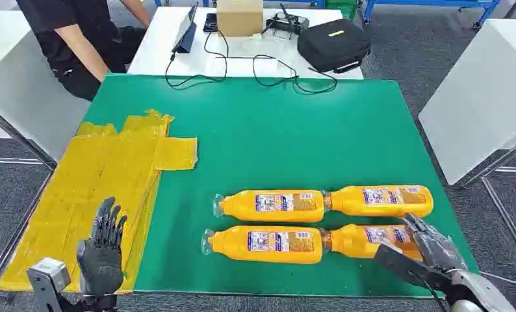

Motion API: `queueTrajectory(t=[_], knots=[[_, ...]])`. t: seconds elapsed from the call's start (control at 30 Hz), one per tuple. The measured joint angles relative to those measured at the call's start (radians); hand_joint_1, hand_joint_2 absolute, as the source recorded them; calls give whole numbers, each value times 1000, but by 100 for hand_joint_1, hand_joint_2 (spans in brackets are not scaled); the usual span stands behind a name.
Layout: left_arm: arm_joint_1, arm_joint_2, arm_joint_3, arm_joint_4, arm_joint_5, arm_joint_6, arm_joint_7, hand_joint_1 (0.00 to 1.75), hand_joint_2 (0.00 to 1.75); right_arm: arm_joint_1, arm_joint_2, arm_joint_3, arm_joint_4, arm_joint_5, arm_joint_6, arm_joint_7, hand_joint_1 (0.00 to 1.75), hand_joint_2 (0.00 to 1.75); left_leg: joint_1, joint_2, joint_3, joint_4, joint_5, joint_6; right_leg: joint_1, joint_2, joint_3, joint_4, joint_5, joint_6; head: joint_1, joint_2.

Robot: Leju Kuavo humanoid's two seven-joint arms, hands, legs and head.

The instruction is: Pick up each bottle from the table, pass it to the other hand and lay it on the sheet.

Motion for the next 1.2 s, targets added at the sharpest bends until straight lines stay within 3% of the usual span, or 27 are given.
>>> queueTrajectory(t=[0.43,0.63,0.67,0.7,1.2], knots=[[-3,-25,24,0,-3,-5,9,0,0,-55,-27,63,94,10,0,5,0,175,0,0,0,0,0,0,0,0,1,0,0,0,0,0],[-22,-46,39,-3,-10,-27,-7,0,0,-104,-36,104,131,87,-4,12,2,175,0,0,0,0,0,0,0,0,1,0,1,1,0,0],[-26,-51,43,-5,-14,-31,-5,0,0,-119,-41,117,145,92,5,11,147,175,0,0,1,0,0,0,0,0,2,0,1,1,0,0],[-30,-56,47,-6,-15,-36,-2,0,0,-136,-47,130,159,93,11,6,171,175,0,0,1,0,0,0,0,0,2,0,1,1,0,0],[-56,-102,84,-5,-16,-57,11,0,0,-195,-111,213,237,45,41,-22,175,175,0,-2,6,0,1,1,0,-1,6,0,1,1,0,0]])
